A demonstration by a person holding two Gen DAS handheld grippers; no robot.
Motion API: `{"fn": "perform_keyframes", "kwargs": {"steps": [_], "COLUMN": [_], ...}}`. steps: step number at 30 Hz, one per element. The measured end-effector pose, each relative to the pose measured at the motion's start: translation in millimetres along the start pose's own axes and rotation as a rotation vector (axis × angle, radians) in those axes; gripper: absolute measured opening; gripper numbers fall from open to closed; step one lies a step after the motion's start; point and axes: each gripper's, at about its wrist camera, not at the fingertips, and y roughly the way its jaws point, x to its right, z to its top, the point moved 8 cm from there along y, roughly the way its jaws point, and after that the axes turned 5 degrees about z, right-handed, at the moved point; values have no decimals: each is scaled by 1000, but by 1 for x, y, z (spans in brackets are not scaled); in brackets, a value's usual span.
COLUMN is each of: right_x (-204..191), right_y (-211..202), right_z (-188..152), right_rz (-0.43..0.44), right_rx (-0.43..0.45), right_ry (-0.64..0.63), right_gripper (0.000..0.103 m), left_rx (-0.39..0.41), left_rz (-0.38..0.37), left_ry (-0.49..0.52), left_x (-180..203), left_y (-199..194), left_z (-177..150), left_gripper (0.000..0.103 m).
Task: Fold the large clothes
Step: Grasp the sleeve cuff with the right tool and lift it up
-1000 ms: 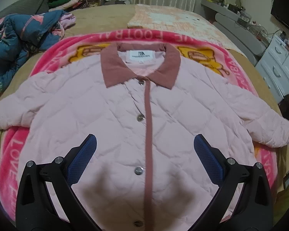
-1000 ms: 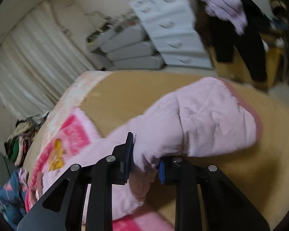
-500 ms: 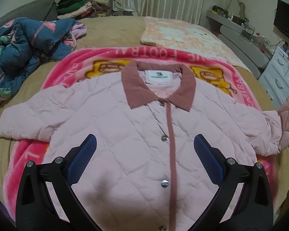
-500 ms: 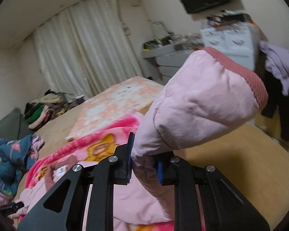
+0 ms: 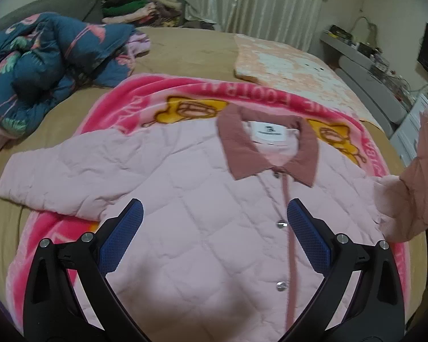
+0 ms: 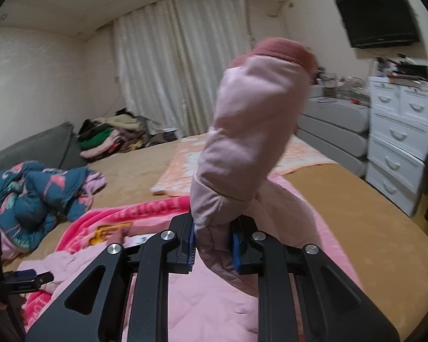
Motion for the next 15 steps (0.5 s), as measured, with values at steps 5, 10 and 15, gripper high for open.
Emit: {"fn": "perform_keyframes", "kwargs": {"steps": [5, 10, 15], "right_x": [-45, -95, -138], "right_y": [19, 46, 75], "right_z": [-11, -37, -72], "right_rz": [73, 128, 176], "right_rx": [-23, -72, -131], "right_ry": [-34, -86, -127], "right_gripper": [18, 18, 18], "left_rx": [-29, -26, -26], "left_rz": [-23, -32, -79], "left_ry": [-42, -89, -147], "left_x": [-23, -43, -58], "left_y": [10, 12, 10], "left_z": [0, 1, 1], "left_gripper": [95, 95, 95]}}
